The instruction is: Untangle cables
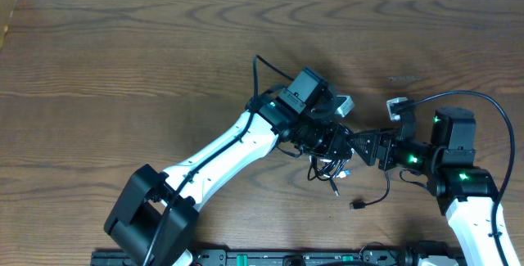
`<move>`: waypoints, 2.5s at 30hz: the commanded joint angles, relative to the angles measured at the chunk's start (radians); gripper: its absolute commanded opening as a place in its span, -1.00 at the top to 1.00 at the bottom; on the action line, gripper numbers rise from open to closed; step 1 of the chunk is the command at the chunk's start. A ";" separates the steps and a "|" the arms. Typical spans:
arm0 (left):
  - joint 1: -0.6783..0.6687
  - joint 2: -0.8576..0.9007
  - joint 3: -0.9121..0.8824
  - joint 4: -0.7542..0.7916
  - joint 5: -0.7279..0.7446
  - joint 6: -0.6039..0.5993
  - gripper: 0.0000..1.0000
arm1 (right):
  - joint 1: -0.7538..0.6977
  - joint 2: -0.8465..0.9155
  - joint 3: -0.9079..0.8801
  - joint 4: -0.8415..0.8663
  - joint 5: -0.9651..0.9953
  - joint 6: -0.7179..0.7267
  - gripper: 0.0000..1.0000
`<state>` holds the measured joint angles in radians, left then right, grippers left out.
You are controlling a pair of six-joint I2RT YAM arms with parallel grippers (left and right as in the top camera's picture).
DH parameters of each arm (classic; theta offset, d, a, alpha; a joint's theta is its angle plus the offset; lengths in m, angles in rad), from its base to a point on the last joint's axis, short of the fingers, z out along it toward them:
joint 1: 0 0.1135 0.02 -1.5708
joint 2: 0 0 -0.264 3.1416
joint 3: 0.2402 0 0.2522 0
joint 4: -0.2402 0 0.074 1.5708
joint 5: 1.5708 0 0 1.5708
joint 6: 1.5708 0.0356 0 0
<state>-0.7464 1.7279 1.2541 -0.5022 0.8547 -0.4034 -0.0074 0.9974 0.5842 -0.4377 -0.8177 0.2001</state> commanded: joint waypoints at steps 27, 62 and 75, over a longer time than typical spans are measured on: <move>0.055 -0.002 0.014 0.024 0.253 0.106 0.85 | 0.009 -0.002 0.008 -0.086 0.082 0.084 0.98; 0.150 -0.184 0.014 -0.122 -0.022 0.220 0.85 | 0.009 -0.002 0.008 -0.084 0.180 0.025 -0.19; 0.150 -0.296 0.014 -0.076 0.077 0.216 0.86 | 0.009 -0.002 0.008 -0.015 -0.084 -0.100 -0.16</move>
<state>-0.5980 1.4757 1.2533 -0.5858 0.8749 -0.2047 -0.0032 0.9943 0.5972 -0.4580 -0.8688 0.1310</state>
